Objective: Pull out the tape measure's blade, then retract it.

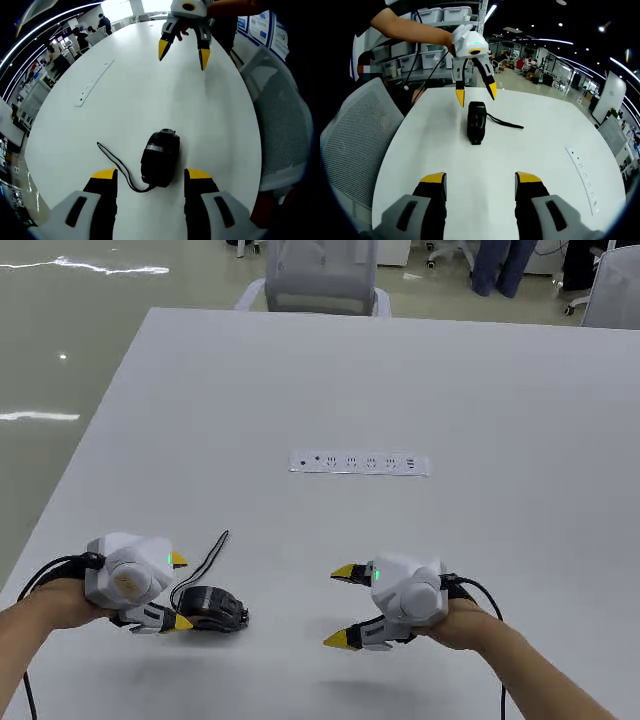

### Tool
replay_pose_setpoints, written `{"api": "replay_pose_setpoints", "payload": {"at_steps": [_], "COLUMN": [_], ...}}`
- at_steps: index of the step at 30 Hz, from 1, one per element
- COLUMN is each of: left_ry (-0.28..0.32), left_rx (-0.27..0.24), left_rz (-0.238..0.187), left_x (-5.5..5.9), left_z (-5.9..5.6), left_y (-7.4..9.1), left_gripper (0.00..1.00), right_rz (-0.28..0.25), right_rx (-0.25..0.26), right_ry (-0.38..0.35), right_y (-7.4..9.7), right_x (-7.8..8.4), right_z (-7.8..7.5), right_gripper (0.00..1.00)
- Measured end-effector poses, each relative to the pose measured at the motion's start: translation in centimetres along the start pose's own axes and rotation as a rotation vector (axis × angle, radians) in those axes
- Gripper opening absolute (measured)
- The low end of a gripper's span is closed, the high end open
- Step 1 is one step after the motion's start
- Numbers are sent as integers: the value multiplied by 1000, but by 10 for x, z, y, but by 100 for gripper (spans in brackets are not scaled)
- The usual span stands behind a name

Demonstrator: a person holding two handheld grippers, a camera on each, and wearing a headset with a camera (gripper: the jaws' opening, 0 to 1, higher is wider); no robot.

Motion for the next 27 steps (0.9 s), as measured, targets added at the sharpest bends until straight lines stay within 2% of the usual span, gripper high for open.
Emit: {"api": "replay_pose_setpoints", "payload": {"at_steps": [5,11,22,27], "left_ry": [-22,-72,-115,-131], "left_rx": [21,62,96,96], "left_rz": [9,39,58,64], "left_x": [1,4,4,5], "left_z": [-1,-5,-4,-2], "left_y": [-7,-17,-26,-27], "left_gripper": [47,45,39,36], "right_rz": [2,6,27,29], "right_rx": [-5,-20,-41,-49], "right_ry": [5,4,-6,-22], "right_y": [-11,-25,-49,-59], "right_x": [-2,-3,-1,-2], "right_z": [-1,-2,1,1], "right_gripper": [52,49,43,41]}}
Point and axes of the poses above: the centre of the closed fingertips' face, and the gripper's own axes: y roughly backward along the fingers, z roughly to its left, x roughly out of its underside, the point moved 8 cm from there along y, roughly backward along the fingers, and after that the axes turned 13 degrees about -y, right-handed, at the moved point
